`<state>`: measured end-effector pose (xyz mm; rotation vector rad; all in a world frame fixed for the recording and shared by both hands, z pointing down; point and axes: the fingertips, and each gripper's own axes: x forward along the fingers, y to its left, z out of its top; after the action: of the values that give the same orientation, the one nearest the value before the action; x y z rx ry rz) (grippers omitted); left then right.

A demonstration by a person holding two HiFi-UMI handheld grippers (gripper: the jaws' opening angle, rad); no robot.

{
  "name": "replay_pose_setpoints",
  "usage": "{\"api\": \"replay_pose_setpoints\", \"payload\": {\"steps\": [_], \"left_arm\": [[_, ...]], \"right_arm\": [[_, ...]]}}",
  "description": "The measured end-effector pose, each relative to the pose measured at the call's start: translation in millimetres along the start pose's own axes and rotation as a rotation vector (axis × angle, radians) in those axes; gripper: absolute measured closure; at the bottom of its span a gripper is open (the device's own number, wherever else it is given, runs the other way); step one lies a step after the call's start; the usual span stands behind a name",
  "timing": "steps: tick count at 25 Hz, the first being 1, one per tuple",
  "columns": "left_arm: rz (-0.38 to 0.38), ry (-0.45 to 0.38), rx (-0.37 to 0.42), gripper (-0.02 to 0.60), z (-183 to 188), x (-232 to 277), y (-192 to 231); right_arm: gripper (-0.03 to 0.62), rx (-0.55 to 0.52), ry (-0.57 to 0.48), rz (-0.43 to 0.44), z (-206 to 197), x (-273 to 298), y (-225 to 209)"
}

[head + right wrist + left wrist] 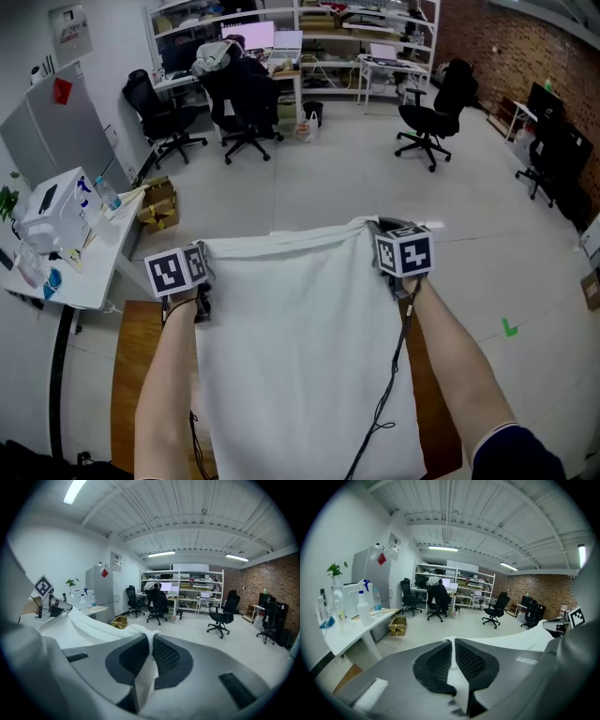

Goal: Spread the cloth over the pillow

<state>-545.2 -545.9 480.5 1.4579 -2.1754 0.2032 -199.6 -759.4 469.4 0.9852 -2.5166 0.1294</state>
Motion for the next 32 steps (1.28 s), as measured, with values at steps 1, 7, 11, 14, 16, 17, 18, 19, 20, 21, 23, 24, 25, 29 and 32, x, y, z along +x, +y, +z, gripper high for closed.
{"api": "replay_pose_setpoints", "payload": {"steps": [1, 7, 11, 14, 16, 17, 18, 19, 20, 21, 23, 24, 25, 29, 32], "left_arm": [[0.003, 0.015, -0.003, 0.581, -7, 7, 4], [0.017, 0.080, -0.002, 0.581, -43, 42, 16], [0.034, 0.134, 0.021, 0.581, -66, 59, 23], [0.046, 0.177, 0.050, 0.581, -81, 67, 27], [0.049, 0.199, 0.059, 0.580, -91, 70, 29], [0.050, 0.205, 0.057, 0.580, -95, 71, 30], [0.051, 0.209, 0.054, 0.580, -98, 72, 30], [0.052, 0.211, 0.051, 0.580, -100, 73, 30], [0.053, 0.213, 0.050, 0.580, -101, 74, 29], [0.054, 0.216, 0.050, 0.574, -101, 75, 29], [0.056, 0.225, 0.054, 0.571, -102, 76, 28], [0.053, 0.230, 0.061, 0.569, -103, 76, 28], [0.049, 0.235, 0.070, 0.568, -103, 76, 28], [0.037, 0.240, 0.075, 0.538, -100, 70, 34], [0.046, 0.205, 0.043, 0.517, -92, 65, 35]], "right_arm": [[0.560, 0.001, 0.012, 0.004, -6, 7, 1], [0.560, -0.014, 0.072, 0.014, -41, 42, 3], [0.560, -0.019, 0.104, 0.021, -64, 57, 6], [0.560, -0.020, 0.134, 0.018, -79, 64, 6], [0.560, -0.023, 0.152, 0.013, -89, 67, 7], [0.560, -0.027, 0.155, 0.012, -93, 69, 8], [0.560, -0.030, 0.156, 0.011, -96, 70, 8], [0.560, -0.031, 0.156, 0.010, -98, 71, 9], [0.560, -0.031, 0.159, 0.010, -101, 72, 9], [0.560, -0.029, 0.164, 0.010, -104, 73, 8], [0.559, -0.021, 0.179, 0.011, -111, 75, 7], [0.557, -0.016, 0.184, 0.015, -113, 76, 8], [0.556, -0.012, 0.188, 0.018, -115, 77, 8], [0.486, -0.003, 0.196, -0.051, -115, 75, -4], [0.454, 0.012, 0.154, -0.115, -106, 67, -22]]}}
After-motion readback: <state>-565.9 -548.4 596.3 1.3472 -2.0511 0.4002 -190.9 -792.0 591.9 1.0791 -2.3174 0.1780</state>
